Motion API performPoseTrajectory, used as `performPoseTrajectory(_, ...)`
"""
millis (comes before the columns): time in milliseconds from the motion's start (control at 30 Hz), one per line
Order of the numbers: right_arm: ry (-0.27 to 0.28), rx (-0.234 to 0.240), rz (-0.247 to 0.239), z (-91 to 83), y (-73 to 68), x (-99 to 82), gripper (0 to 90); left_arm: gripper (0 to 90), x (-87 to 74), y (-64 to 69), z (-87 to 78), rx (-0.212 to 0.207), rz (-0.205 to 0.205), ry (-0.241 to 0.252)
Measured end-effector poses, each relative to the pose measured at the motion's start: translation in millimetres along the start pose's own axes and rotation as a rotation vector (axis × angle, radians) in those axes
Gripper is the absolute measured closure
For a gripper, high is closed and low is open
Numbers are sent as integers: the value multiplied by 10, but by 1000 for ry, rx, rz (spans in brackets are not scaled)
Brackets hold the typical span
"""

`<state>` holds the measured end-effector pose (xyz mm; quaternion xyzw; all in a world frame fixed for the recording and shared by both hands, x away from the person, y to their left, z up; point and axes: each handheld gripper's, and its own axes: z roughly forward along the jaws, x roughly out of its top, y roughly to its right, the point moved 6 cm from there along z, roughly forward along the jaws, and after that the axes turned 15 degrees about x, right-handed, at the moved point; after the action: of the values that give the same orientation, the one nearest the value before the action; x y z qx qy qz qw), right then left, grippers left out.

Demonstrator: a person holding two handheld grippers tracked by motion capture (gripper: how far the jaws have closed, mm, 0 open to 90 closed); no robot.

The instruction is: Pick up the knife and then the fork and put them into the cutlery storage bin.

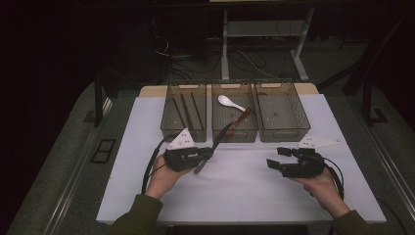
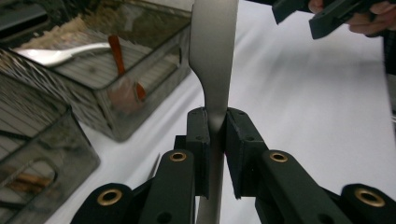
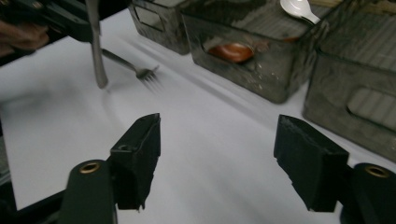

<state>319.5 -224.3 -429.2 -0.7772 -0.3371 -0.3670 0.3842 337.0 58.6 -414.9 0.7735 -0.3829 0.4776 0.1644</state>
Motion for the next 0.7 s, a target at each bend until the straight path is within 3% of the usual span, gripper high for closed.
performPoseTrajectory(367, 53, 111, -1, 199, -116, 424, 450, 790, 189, 144, 214, 86, -50, 31)
performPoseTrajectory(700, 98, 204, 2, 411, -259, 700, 555, 790, 351, 328, 365, 102, -61, 70)
